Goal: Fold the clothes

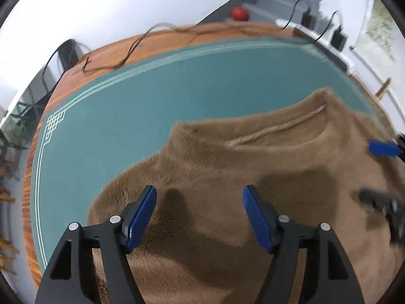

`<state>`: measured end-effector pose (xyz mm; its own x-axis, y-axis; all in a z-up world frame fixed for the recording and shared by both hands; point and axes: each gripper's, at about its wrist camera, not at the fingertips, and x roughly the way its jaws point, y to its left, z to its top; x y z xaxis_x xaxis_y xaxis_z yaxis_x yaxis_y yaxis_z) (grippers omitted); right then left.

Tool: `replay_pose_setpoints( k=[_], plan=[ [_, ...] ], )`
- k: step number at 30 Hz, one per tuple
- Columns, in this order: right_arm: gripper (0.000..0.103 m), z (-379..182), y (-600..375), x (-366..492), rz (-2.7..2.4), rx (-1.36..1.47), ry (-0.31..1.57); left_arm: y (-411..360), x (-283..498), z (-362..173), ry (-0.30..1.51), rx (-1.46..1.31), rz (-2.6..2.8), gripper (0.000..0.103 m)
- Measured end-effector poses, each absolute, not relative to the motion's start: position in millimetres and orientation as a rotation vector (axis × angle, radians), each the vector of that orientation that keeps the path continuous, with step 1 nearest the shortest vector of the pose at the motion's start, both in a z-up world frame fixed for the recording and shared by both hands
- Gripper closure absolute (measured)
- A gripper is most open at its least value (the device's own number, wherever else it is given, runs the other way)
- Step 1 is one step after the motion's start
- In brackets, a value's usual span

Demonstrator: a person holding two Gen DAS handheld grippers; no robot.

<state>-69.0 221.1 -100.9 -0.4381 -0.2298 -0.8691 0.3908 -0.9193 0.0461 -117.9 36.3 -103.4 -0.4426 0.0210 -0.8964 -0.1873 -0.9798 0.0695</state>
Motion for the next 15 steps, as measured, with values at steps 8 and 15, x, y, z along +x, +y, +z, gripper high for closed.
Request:
replay_pose_setpoints(
  k=[8, 15],
  plan=[
    [0.016, -125.2, 204.9, -99.7, -2.437, 1.463, 0.28, 18.4, -149.3, -118.3, 0.138, -1.63, 2.613, 0.0],
    [0.011, -117.0, 197.3, -105.4, -2.48, 1.483, 0.257, 22.4, -147.7, -111.1, 0.216, -1.664, 2.639, 0.0]
  ],
)
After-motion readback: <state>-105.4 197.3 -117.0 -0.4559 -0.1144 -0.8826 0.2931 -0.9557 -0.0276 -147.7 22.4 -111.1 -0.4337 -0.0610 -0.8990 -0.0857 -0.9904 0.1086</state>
